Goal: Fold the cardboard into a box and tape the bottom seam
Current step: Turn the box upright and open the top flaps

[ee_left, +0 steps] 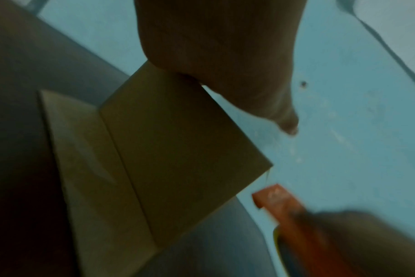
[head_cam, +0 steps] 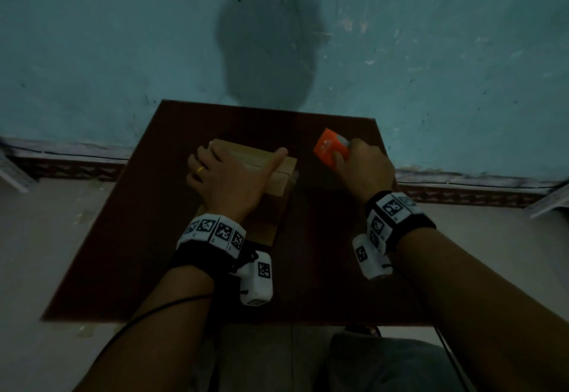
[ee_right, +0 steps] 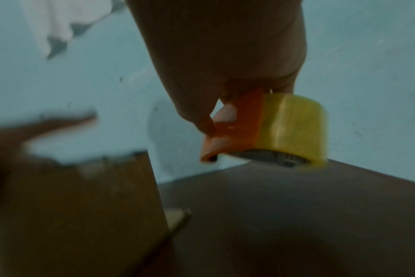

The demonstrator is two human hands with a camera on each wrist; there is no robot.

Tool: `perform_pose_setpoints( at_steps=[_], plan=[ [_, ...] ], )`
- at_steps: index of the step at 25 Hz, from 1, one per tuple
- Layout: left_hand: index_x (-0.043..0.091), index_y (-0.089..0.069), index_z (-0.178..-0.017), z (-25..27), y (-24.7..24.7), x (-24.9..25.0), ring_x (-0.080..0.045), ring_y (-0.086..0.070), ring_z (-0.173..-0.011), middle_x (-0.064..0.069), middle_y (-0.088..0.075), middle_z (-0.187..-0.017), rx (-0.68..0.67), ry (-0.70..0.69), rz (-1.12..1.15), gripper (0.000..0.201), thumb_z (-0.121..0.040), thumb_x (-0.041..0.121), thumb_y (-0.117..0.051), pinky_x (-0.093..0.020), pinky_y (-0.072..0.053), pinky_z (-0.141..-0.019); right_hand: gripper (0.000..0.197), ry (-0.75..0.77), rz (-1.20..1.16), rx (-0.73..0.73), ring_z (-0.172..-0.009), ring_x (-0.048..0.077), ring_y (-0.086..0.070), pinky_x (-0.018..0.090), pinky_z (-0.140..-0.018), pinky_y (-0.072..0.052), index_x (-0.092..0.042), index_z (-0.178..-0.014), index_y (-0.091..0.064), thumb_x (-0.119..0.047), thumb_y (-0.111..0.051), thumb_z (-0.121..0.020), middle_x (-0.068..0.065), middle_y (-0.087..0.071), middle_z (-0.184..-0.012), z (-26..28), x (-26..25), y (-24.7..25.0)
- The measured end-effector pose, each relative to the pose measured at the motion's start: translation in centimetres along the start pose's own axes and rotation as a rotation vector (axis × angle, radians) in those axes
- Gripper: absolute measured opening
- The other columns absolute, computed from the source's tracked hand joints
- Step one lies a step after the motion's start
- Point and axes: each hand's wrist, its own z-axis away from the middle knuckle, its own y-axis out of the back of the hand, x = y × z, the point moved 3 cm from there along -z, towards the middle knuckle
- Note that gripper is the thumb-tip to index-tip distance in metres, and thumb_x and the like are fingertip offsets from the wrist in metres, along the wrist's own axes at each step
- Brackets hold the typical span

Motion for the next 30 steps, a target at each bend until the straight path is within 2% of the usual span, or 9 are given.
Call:
perform_pose_setpoints(
  at_steps=[4, 9, 13, 15, 17, 21, 25, 27, 30],
  plan=[
    [0.010, -0.016, -0.170, -1.7, 1.9, -1.2, -0.044, -0.018, -0.160, -0.020, -0.021, -0.174, 0.121, 0.098, 0.219, 0.118, -0.087, 0.087, -0.048, -0.062, -0.017, -0.127, 0.039, -0.038, 0.014, -0.015, -0.110, 0.041, -0.075, 0.048, -0.087, -0.057, -0.010, -0.133, -0.060, -0.040, -0.060, -0.107, 0.018, -0.076, -0.121, 1.1, 1.3, -2.9],
    [0.011, -0.033, -0.163, -3.4, 2.7, -3.4, -0.044, -0.030, -0.154, -0.018, -0.036, -0.168, 0.086, 0.168, 0.314, 0.094, -0.093, 0.070, -0.054, -0.061, -0.024, -0.124, 0.052, -0.087, -0.015, -0.076, -0.118, 0.040, -0.071, 0.041, -0.082, -0.047, -0.010, -0.147, -0.051, -0.036, -0.065, -0.104, 0.019, -0.072, -0.131, 1.5, 1.0, -5.0],
    [0.012, -0.041, -0.159, -3.6, 3.2, -3.6, -0.042, -0.034, -0.150, -0.016, -0.042, -0.164, 0.125, 0.121, 0.324, 0.086, -0.094, 0.067, -0.054, -0.059, -0.026, -0.122, 0.058, -0.148, -0.013, 0.003, -0.139, 0.044, -0.050, 0.054, -0.108, -0.046, -0.009, -0.149, -0.050, -0.035, -0.065, -0.099, 0.024, -0.051, -0.150, 1.9, -0.7, -3.7],
    [0.014, -0.045, -0.156, -3.6, 3.4, -3.6, -0.041, -0.036, -0.148, -0.015, -0.044, -0.161, 0.130, 0.118, 0.359, 0.083, -0.094, 0.068, -0.054, -0.059, -0.029, -0.121, 0.044, -0.046, -0.219, 0.112, -0.133, 0.038, -0.056, 0.047, -0.104, -0.049, -0.009, -0.142, -0.060, -0.024, -0.065, -0.101, 0.019, -0.058, -0.141, 2.1, -1.9, -2.5],
    [0.015, -0.047, -0.155, -3.5, 3.5, -3.8, -0.040, -0.039, -0.147, -0.014, -0.047, -0.158, 0.117, 0.121, 0.376, 0.081, -0.093, 0.068, -0.056, -0.060, -0.032, -0.120, 0.021, 0.036, -0.495, 0.143, -0.113, 0.026, -0.068, 0.034, -0.088, -0.051, -0.011, -0.122, -0.071, -0.014, -0.065, -0.102, 0.008, -0.070, -0.116, 2.4, -3.0, -1.4],
    [0.017, -0.053, -0.151, -3.4, 3.6, -4.1, -0.033, -0.050, -0.139, -0.010, -0.055, -0.150, 0.105, 0.069, 0.419, 0.077, -0.091, 0.063, -0.066, -0.056, -0.046, -0.112, 0.009, 0.051, -0.690, 0.031, -0.080, 0.013, -0.077, 0.037, -0.078, -0.066, -0.017, -0.097, -0.076, -0.017, -0.068, -0.102, -0.003, -0.077, -0.083, 3.3, -4.7, -0.9],
    [0.017, -0.060, -0.148, -3.1, 3.3, -3.8, -0.028, -0.061, -0.129, -0.010, -0.064, -0.142, 0.102, 0.025, 0.420, 0.063, -0.099, 0.056, -0.065, -0.041, -0.052, -0.097, 0.010, 0.013, -0.675, -0.084, -0.078, 0.009, -0.080, 0.033, -0.079, -0.069, -0.017, -0.106, -0.083, -0.018, -0.073, -0.101, -0.002, -0.081, -0.088, 4.3, -5.8, -1.5],
    [0.017, -0.061, -0.148, -2.9, 3.1, -3.8, -0.029, -0.062, -0.129, -0.010, -0.066, -0.141, 0.121, 0.018, 0.373, 0.060, -0.101, 0.055, -0.063, -0.044, -0.052, -0.100, 0.013, -0.019, -0.724, -0.139, -0.081, 0.009, -0.080, 0.032, -0.079, -0.069, -0.016, -0.111, -0.083, -0.018, -0.073, -0.102, 0.000, -0.082, -0.096, 4.6, -6.2, -1.7],
    [0.019, -0.061, -0.148, -2.8, 3.2, -3.8, -0.031, -0.062, -0.131, -0.010, -0.067, -0.142, 0.148, 0.011, 0.330, 0.059, -0.101, 0.054, -0.063, -0.047, -0.050, -0.107, 0.025, -0.013, -0.701, -0.167, -0.082, 0.004, -0.072, 0.018, -0.068, -0.058, -0.017, -0.126, -0.079, -0.021, -0.070, -0.103, -0.004, -0.078, -0.111, 5.0, -6.8, -1.4]
  ],
)
